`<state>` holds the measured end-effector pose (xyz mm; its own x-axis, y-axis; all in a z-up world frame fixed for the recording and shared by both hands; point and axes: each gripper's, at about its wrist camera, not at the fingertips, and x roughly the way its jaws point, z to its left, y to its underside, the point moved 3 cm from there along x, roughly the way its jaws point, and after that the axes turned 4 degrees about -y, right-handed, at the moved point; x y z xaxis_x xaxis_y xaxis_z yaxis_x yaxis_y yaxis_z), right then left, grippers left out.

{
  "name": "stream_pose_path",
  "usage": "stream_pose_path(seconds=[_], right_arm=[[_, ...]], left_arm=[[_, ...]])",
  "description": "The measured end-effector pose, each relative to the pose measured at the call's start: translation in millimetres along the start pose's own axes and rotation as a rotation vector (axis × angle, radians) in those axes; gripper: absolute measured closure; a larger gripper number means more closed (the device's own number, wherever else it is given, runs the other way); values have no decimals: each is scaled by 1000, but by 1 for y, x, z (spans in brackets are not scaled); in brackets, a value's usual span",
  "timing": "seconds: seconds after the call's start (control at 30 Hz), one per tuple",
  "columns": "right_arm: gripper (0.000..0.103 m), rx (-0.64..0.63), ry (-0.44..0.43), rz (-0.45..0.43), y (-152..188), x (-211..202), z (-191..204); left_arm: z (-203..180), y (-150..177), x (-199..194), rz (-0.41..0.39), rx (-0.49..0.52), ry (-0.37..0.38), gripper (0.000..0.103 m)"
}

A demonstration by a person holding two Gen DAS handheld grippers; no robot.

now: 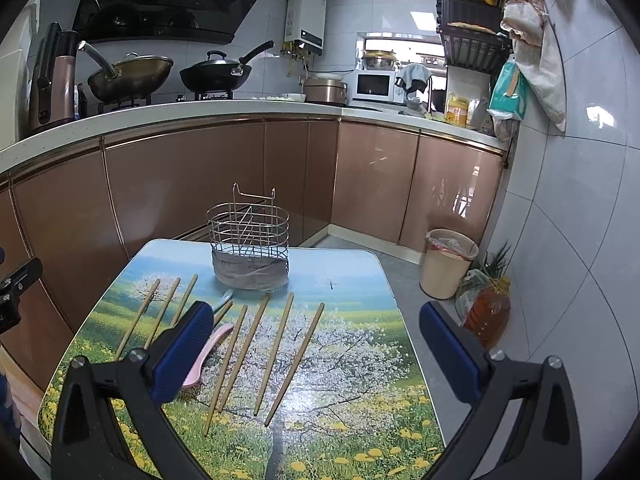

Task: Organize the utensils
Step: 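Lower the left tool toward a chopstick while the right tool lowers toward another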

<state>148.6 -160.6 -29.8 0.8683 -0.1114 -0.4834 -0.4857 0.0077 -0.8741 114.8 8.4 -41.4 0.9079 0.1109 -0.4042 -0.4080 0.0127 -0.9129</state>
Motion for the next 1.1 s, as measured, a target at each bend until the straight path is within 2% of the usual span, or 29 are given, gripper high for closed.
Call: stream_pose_path(seconds=[0.23, 0.4, 0.6, 0.73, 0.8, 0.83, 0.87, 0.9, 0.97, 1.1], right_arm=[[0, -7, -9, 25, -2, 18, 3], [0, 18, -48, 42, -13, 28, -4], [0, 54, -120, 64, -45, 43, -21], [0, 59, -154, 108, -61, 66, -27], [2, 72, -198, 164, -62, 86, -26], [4, 75, -210, 185, -61, 93, -25], [11, 75, -225, 224, -59, 106, -23], [25, 79, -245, 269, -56, 121, -22], [43, 91, -286, 355, -49, 147, -19], [55, 94, -302, 509, -33, 206, -12]], left_arm=[[6, 1, 17, 37, -27, -1, 0], [20, -8, 36, 95, -54, 11, 0], [39, -26, 77, 218, -67, 33, 3], [37, -28, 110, 331, -75, 111, 12], [30, -25, 127, 391, -70, 141, 19], [25, -22, 138, 431, -68, 167, 24], [21, -20, 146, 460, -66, 183, 27], [16, -17, 156, 492, -60, 196, 31], [3, -10, 178, 562, -47, 222, 37], [-17, -2, 220, 684, -25, 258, 45]])
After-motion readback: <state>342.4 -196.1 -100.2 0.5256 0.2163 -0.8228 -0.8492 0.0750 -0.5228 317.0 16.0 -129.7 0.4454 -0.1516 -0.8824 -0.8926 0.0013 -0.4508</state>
